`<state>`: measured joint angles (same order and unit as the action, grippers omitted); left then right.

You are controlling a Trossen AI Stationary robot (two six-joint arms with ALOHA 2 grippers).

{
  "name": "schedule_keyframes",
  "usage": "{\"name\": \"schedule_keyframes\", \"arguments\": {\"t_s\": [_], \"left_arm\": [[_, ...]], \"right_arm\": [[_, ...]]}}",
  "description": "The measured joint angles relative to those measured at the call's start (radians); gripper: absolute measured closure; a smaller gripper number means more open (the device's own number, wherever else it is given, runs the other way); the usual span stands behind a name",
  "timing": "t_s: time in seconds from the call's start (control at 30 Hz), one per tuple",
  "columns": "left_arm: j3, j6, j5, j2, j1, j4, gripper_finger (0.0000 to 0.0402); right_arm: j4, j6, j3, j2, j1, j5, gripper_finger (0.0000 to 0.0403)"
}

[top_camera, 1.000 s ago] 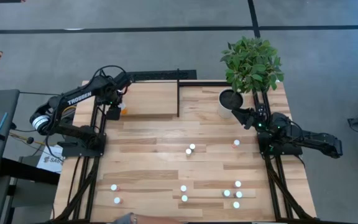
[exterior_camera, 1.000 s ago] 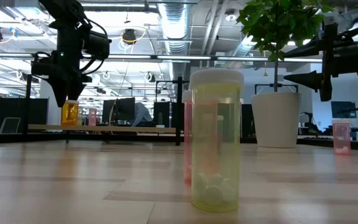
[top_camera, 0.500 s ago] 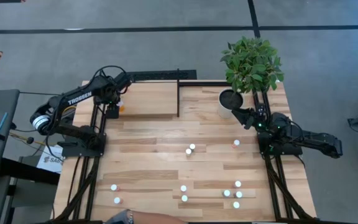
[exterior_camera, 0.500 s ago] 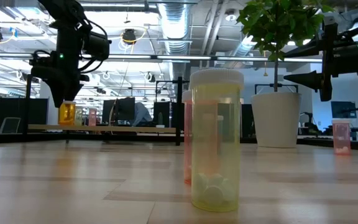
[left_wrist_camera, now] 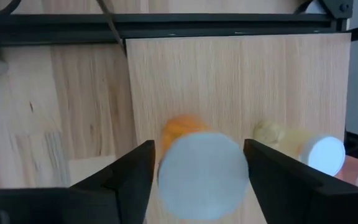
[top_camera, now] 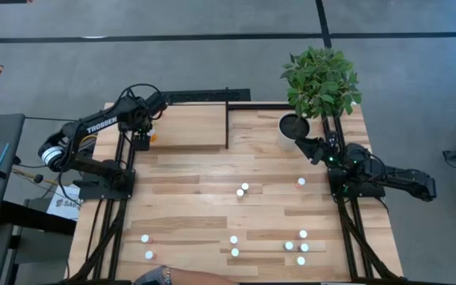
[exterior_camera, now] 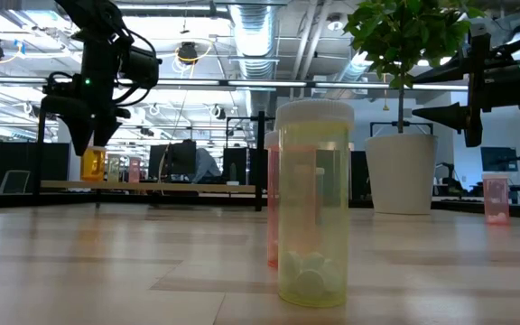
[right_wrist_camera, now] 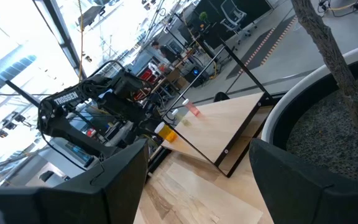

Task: Pick and place medicine bottles onto shelf by color
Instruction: Put the big orange pill bottle on the shelf, then put the pink pill bottle on the shelf

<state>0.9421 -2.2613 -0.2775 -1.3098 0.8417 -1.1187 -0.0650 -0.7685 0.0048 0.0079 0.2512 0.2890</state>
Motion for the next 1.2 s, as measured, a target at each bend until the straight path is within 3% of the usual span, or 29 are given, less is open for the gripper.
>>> {"name": "schedule_keyframes", "arguments": {"t_s": [0.57,1.0,1.2], "left_arm": [[0.117,0.16,-0.085,0.001,0.0,-0.061,0.0105],[0.265,0.362,0.09,0.001,-0.001,-0.096,0.0103],[0.323,0.477,0.084,0.002,-0.021,-0.092,0.0103]], "right_arm": [[0.0,0.0,0.0,0.0,0.0,0.0,0.01],[0.0,0.0,0.0,0.0,0.0,0.0,0.01],[0.0,0.0,0.0,0.0,0.0,0.0,0.01]]}}
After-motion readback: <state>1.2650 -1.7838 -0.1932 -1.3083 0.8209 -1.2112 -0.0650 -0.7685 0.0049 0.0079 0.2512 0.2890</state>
